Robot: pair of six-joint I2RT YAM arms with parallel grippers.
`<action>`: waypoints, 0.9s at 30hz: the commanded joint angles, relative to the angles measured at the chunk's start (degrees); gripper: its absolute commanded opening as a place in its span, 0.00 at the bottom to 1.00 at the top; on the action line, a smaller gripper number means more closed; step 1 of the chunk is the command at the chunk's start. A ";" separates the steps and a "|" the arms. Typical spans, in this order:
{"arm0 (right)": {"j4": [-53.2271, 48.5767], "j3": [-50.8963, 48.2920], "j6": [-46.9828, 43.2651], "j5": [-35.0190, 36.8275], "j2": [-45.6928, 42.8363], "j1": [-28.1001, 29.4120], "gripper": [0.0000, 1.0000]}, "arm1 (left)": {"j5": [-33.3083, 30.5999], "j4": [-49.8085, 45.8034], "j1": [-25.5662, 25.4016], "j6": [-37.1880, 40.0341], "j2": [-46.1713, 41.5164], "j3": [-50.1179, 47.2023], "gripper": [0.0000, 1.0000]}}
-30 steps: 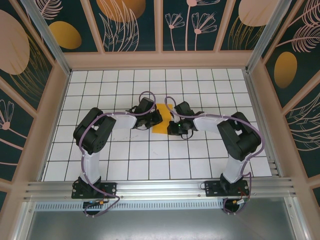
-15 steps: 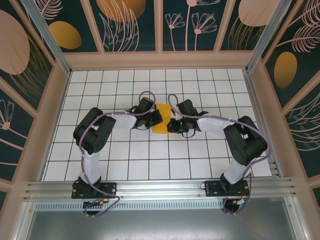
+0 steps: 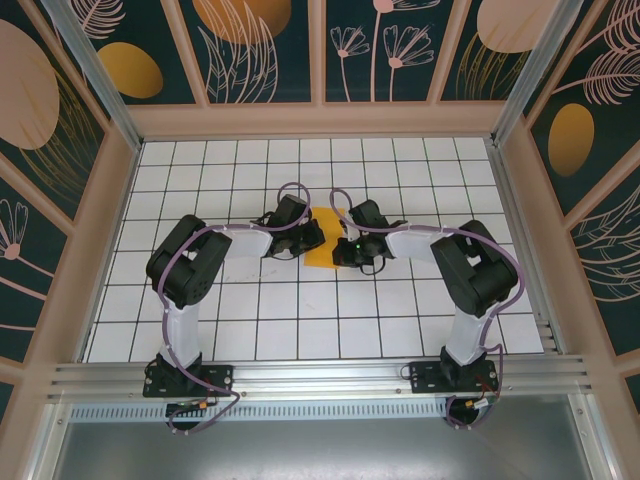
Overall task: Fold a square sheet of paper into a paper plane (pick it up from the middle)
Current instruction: Fold the triangle a second time at the center of the table.
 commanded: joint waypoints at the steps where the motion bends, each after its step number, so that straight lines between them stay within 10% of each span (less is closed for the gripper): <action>1: -3.32 0.32 -0.77 2.26 1.28 -0.69 0.06 | 0.73 -2.69 0.16 1.76 1.03 0.12 0.10; 8: -3.83 -0.28 0.16 3.00 2.06 -1.13 0.03 | 7.68 6.76 0.21 2.61 -5.94 -2.26 0.18; 27: -3.87 -0.80 1.52 2.66 3.18 -1.31 0.00 | 8.84 10.19 -2.40 -4.61 -4.33 -7.76 0.01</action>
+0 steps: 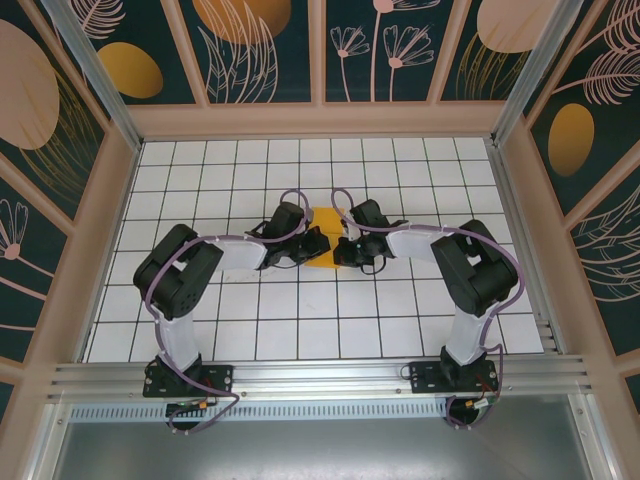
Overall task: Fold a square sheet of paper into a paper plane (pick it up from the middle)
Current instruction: Fold the triangle a second time at the center of the table.
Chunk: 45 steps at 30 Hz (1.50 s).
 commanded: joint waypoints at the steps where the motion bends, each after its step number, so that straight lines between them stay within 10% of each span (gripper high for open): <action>1: -3.85 -0.78 0.40 2.92 2.89 -0.83 0.00 | 0.96 1.51 -0.45 -1.41 1.83 0.41 0.01; 45: -12.10 -2.96 -5.93 9.60 6.08 -0.56 0.00 | -15.26 -15.23 10.26 10.01 8.36 9.94 0.01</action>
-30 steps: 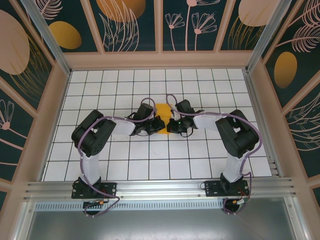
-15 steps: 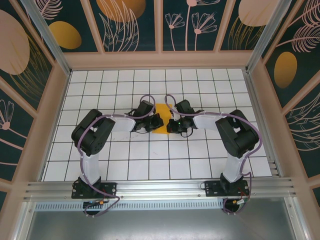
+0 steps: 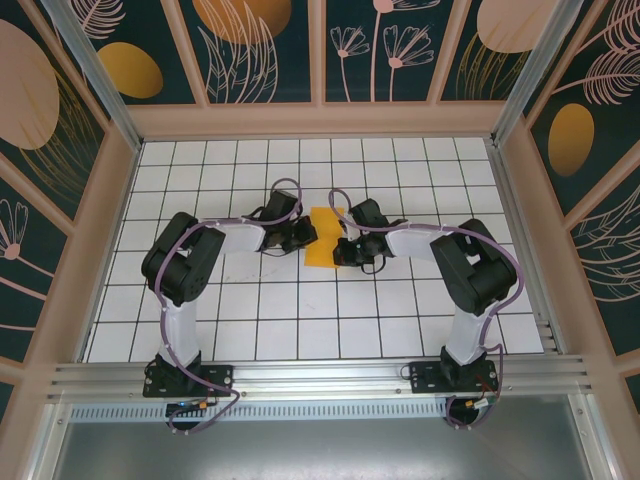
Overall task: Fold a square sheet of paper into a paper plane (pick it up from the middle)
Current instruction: Fold the triangle a second time at the center of the table.
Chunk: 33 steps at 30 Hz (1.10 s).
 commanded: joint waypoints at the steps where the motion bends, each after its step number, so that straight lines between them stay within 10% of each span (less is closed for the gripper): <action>1: -11.18 -3.49 -1.60 9.38 5.35 -0.45 0.00 | -10.65 -3.95 3.98 4.05 2.66 1.64 0.01; 33: -6.10 -1.14 0.51 -1.25 1.04 -1.13 0.00 | 4.54 5.23 -1.51 3.83 -0.20 -1.17 0.00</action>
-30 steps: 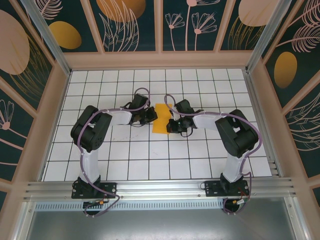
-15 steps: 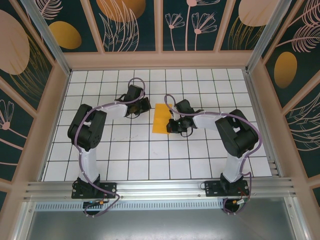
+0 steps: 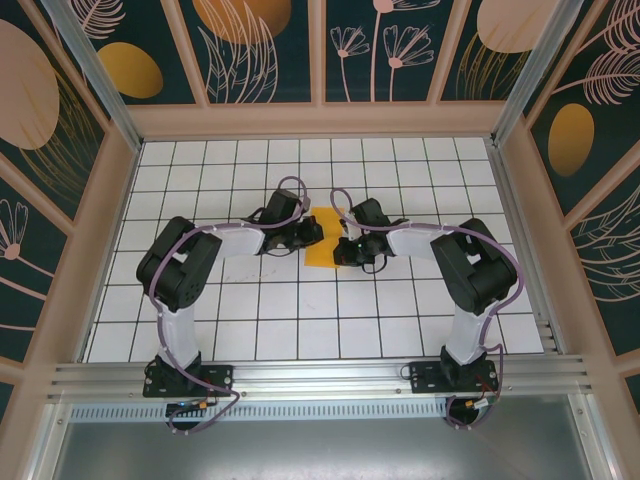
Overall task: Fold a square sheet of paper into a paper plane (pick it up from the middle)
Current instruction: Fold the triangle a second time at the center of the table.
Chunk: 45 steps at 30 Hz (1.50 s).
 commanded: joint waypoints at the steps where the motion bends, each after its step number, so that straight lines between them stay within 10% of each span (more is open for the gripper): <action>1: -6.23 -1.20 0.23 0.86 1.00 -0.54 0.00 | -0.85 -0.25 0.37 -0.31 2.97 1.32 0.00; 26: -4.40 8.72 -2.19 -3.42 6.18 -0.50 0.00 | -6.56 -5.81 0.02 0.81 6.27 2.02 0.00; 45: -9.21 -4.51 -5.35 -3.44 -1.25 -0.54 0.00 | -11.99 -10.61 0.14 4.85 7.67 3.89 0.00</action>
